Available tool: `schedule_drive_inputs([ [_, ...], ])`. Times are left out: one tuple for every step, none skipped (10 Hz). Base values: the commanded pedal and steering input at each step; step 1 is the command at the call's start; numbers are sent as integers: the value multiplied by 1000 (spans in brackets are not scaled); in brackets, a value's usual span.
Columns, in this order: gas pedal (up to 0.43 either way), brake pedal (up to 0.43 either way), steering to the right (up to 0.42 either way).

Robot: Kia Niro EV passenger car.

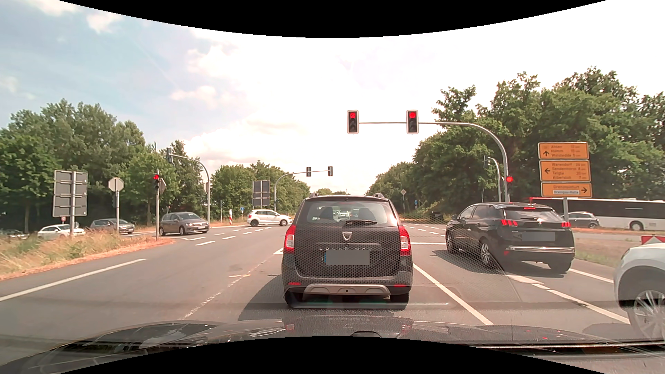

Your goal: Follow the waypoints while adhering to traffic rules and regulations

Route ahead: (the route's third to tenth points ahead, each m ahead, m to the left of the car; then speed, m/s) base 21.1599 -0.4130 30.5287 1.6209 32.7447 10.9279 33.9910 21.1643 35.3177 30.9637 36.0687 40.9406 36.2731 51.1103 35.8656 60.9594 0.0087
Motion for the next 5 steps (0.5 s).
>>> schedule_drive_inputs([
  [0,171,-3],
  [0,171,-3],
  [0,171,-3],
  [0,171,-3],
  [0,171,-3],
])
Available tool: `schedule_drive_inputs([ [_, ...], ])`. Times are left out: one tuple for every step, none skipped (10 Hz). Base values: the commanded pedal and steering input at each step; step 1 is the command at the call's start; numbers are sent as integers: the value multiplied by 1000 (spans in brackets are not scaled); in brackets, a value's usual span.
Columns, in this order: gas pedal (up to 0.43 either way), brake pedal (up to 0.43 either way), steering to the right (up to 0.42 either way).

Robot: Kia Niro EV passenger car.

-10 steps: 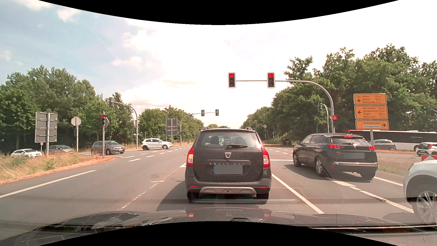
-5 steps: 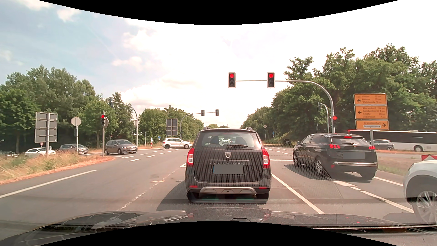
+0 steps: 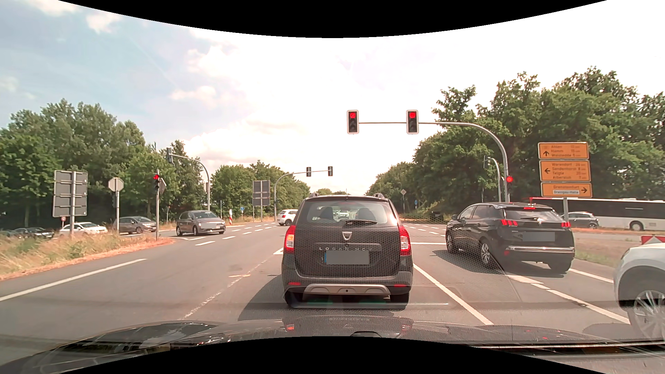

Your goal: Follow the waypoints while adhering to traffic rules and regulations

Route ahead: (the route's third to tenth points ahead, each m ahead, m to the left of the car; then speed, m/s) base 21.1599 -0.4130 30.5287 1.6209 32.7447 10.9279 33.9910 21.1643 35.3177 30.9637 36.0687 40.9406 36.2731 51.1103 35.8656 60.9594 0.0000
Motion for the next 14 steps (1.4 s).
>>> schedule_drive_inputs([
  [0,171,-3],
  [0,171,-3],
  [0,171,-3],
  [0,171,-3],
  [0,171,-3],
  [0,171,-3],
  [0,171,-3],
  [0,171,-3],
  [0,171,-3],
  [0,171,-3],
  [0,171,-3],
  [0,171,-3],
  [0,171,-3],
  [0,171,-3],
])
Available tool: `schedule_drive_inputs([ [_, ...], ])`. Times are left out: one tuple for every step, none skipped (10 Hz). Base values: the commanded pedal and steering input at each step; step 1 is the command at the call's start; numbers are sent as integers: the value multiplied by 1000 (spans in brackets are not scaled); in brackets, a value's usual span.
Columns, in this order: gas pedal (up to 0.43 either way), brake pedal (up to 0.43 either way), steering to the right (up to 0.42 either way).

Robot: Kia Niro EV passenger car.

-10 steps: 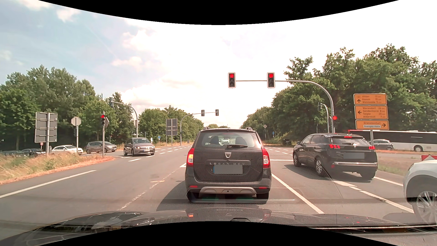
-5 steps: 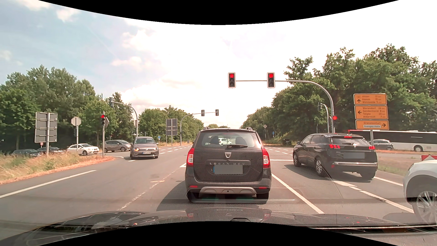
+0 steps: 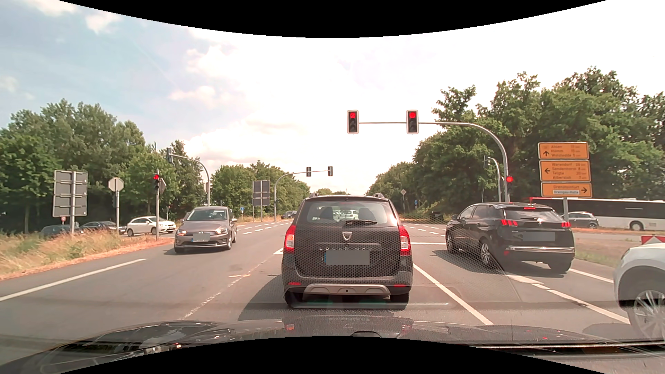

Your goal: Follow the waypoints while adhering to traffic rules and regulations

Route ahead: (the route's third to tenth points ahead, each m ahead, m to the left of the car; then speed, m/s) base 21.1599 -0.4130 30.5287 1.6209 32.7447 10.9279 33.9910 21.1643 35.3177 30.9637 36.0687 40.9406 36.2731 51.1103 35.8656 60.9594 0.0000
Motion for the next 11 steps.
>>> schedule_drive_inputs([
  [0,171,-3],
  [0,171,-3],
  [0,171,-3],
  [0,171,-3],
  [0,171,-3],
  [0,171,-3],
  [0,171,-3],
  [0,171,-3],
  [0,171,-3],
  [0,171,-3],
  [0,171,-3],
])
